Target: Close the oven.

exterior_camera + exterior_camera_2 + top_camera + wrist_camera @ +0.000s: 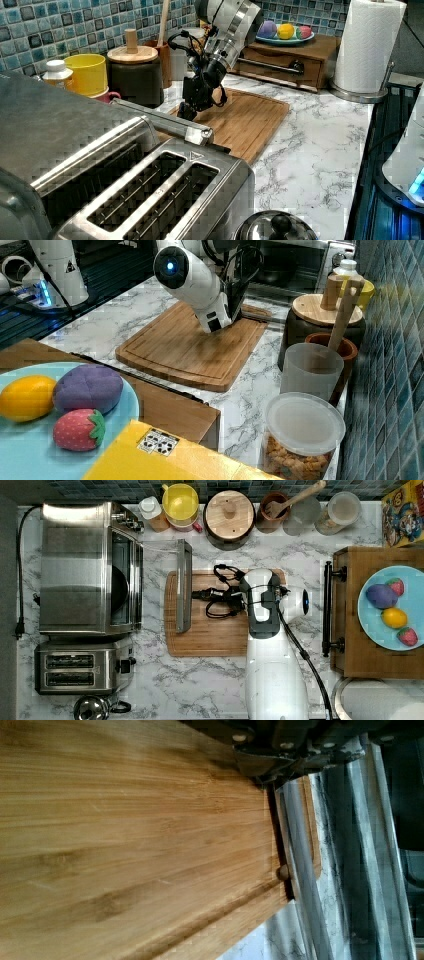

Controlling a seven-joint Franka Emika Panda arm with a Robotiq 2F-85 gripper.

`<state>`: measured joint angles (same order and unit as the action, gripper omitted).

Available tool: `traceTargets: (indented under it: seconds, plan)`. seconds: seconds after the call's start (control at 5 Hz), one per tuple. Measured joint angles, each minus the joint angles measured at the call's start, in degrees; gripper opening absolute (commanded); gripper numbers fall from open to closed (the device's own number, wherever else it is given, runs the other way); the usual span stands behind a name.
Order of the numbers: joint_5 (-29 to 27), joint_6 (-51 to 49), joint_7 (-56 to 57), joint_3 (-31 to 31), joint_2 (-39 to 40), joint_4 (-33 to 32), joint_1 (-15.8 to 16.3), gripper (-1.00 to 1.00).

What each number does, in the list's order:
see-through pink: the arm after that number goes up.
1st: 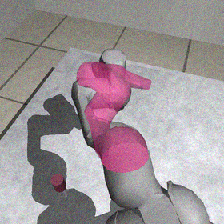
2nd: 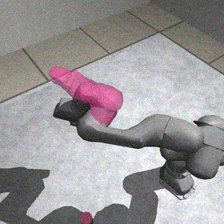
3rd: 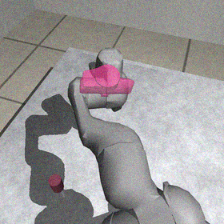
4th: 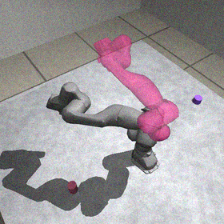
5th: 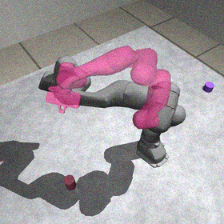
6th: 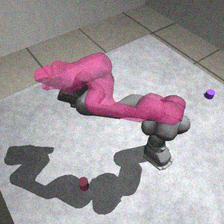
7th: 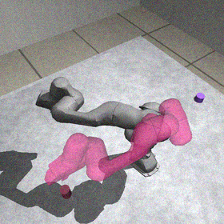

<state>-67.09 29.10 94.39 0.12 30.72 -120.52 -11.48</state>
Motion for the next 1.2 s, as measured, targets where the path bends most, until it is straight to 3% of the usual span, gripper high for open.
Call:
traceTargets:
  seconds: [0.8,1.2]
  plan:
    - [-1.34,-0.03,-0.06,-2.16,-0.08,2.35,-0.29,-1.00]
    - [2.57,-1.89,-2.63,-1.79,0.17,4.36,1.56,-1.00]
